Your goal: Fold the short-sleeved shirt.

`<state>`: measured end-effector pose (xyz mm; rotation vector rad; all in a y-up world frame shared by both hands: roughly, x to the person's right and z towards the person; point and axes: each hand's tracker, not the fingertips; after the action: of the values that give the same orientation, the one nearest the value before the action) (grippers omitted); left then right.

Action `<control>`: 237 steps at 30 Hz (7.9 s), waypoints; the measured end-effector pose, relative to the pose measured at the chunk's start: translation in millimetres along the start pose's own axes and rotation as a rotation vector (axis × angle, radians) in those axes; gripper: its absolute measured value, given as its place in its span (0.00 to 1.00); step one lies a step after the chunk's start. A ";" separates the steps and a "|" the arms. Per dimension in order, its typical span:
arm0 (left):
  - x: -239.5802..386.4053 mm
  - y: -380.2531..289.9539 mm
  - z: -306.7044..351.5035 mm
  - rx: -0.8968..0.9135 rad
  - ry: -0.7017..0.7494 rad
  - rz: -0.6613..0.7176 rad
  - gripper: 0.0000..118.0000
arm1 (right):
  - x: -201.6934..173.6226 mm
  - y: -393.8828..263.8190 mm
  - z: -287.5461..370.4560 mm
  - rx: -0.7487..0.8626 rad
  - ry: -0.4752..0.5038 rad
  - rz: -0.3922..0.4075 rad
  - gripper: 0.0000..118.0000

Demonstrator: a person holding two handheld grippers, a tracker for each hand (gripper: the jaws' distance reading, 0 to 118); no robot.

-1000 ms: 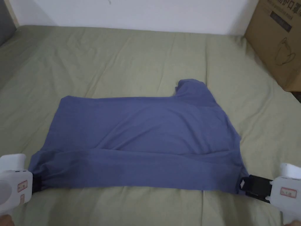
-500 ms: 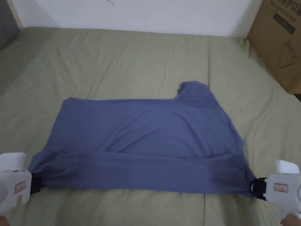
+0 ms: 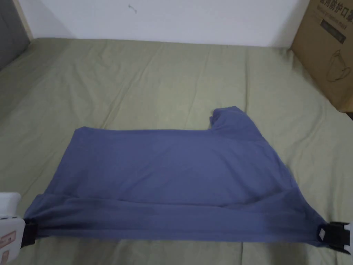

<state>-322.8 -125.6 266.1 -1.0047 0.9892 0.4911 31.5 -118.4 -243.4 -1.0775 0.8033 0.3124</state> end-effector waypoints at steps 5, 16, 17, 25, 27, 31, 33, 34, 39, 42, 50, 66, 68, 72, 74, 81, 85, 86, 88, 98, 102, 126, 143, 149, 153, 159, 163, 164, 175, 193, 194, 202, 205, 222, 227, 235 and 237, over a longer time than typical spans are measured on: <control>2.5 -26.8 -18.5 -0.078 0.039 -0.034 0.07 | 15.9 -39.1 -28.2 -0.115 0.001 -0.069 0.05; 17.1 -5.9 12.7 -0.003 0.090 -0.031 0.85 | -0.7 -14.8 -7.8 -0.058 -0.058 -0.002 0.46; 17.3 -1.8 18.7 0.022 0.071 -0.011 0.86 | -2.2 -8.2 -4.3 -0.037 -0.048 -0.003 0.46; 42.2 35.5 20.9 0.132 -0.119 0.053 0.22 | -40.8 46.7 -7.8 0.103 0.063 0.038 0.00; 53.1 38.5 6.3 0.099 -0.093 0.039 0.03 | -45.0 49.0 -25.5 0.068 0.108 -0.006 0.00; 63.5 42.6 -7.9 0.087 -0.163 0.052 0.01 | -53.1 66.4 -52.7 0.025 0.158 -0.017 0.00; 67.1 50.3 -9.7 0.093 -0.164 0.054 0.00 | -55.0 84.3 -60.1 0.031 0.154 -0.013 0.00; 68.3 56.1 -10.2 0.101 -0.163 0.052 0.00 | -55.0 95.9 -63.0 0.047 0.159 -0.016 0.00; 73.9 89.4 -18.1 0.129 -0.172 0.052 0.00 | -58.0 170.3 -91.1 0.081 0.161 -0.001 0.20; 81.4 105.6 -26.5 0.135 -0.174 0.037 0.00 | -60.0 212.6 -122.8 0.073 0.123 0.018 0.71; 90.9 116.2 -55.1 0.073 -0.154 0.016 0.00 | -73.4 262.8 -212.1 -0.041 0.057 0.054 0.71; 69.3 129.2 -85.4 0.034 -0.123 0.057 0.01 | -106.8 251.4 -205.5 -0.003 -0.010 0.220 0.00; 62.6 140.5 -91.0 0.033 -0.133 0.043 0.01 | -99.5 254.0 -203.5 -0.001 0.020 0.191 0.00; 46.7 178.8 -116.2 0.051 -0.115 0.024 0.60 | -94.0 258.0 -202.2 0.006 0.014 0.196 0.00; 36.1 200.6 -133.0 0.072 -0.122 0.089 0.91 | -93.3 259.6 -203.0 0.002 0.016 0.190 0.00; 13.8 257.7 -194.8 0.014 -0.084 0.159 0.88 | -91.0 257.2 -210.3 -0.008 0.008 0.222 0.00; 14.2 260.1 -211.1 -0.014 -0.087 0.154 0.77 | -93.3 256.4 -207.9 -0.009 -0.001 0.247 0.00; 15.8 258.1 -209.9 -0.011 -0.082 0.147 0.71 | -93.3 256.4 -207.8 -0.010 -0.001 0.244 0.00; 19.8 257.2 -198.6 0.023 -0.072 0.093 0.46 | -92.2 256.1 -208.5 -0.010 0.008 0.231 0.00; 18.5 250.0 -133.3 0.085 -0.131 0.084 0.01 | -82.0 248.0 -149.8 0.038 0.066 0.180 0.00; 8.8 232.5 -86.1 0.130 -0.133 0.060 0.01 | -80.0 230.4 -110.2 0.072 0.078 0.182 0.00; -17.8 -10.0 -4.2 0.055 -0.115 0.079 0.01 | -19.8 -18.6 -12.0 -0.093 0.079 0.158 0.00; -6.8 5.2 37.4 0.154 -0.202 0.167 0.60 | -69.0 0.8 5.5 0.021 0.066 0.244 0.49; 3.8 -1.4 37.6 0.146 -0.327 0.188 0.00 | -114.5 0.4 -19.0 0.060 0.150 0.178 0.00; -9.8 -10.9 39.4 0.153 -0.265 0.211 0.00 | -149.3 -5.5 -28.9 0.052 0.194 0.176 0.00; -60.8 -24.8 32.7 0.175 -0.268 0.474 0.09 | -194.5 -14.0 -34.6 0.062 0.276 0.183 0.00; -79.4 -34.5 8.3 0.130 -0.337 0.554 0.92 | -221.4 -15.7 -37.9 0.026 0.295 0.223 0.00; -81.7 -36.2 4.4 0.123 -0.349 0.574 0.95 | -226.5 -16.4 -39.2 0.011 0.290 0.239 0.00; -77.6 -36.2 -54.1 0.036 -0.477 0.722 0.94 | -238.7 -25.9 -58.4 -0.088 0.255 0.261 0.00; -79.1 -34.0 -36.0 0.065 -0.455 0.784 0.09 | -236.5 -29.6 -62.4 -0.102 0.240 0.219 0.00; -80.6 -33.7 -31.9 0.083 -0.458 0.780 0.09 | -234.5 -28.8 -62.1 -0.100 0.239 0.216 0.00; -91.5 -22.8 -16.6 0.124 -0.446 0.728 0.08 | -207.4 -23.3 -58.2 -0.088 0.229 0.102 0.00; -96.7 -24.6 -18.0 0.121 -0.453 0.737 0.08 | -199.8 -21.7 -54.1 -0.080 0.226 0.082 0.00; -84.5 -13.5 5.9 0.155 -0.482 0.734 0.07 | -159.9 -15.9 -55.5 -0.067 0.214 -0.024 0.00; -44.1 18.2 31.0 0.195 -0.592 0.628 0.07 | -146.8 -14.3 -55.4 -0.054 0.214 -0.062 0.00; 109.7 62.9 31.3 0.093 -0.808 0.205 0.07 | -113.1 -12.8 -48.0 -0.018 0.209 -0.140 0.00; 148.0 59.1 18.4 0.052 -0.825 0.156 0.07 | -102.4 -13.7 -45.9 -0.006 0.206 -0.163 0.00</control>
<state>-284.8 -93.3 113.6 -0.5807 0.3319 0.9100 -50.1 -149.8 -171.8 -1.1856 0.8911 0.0668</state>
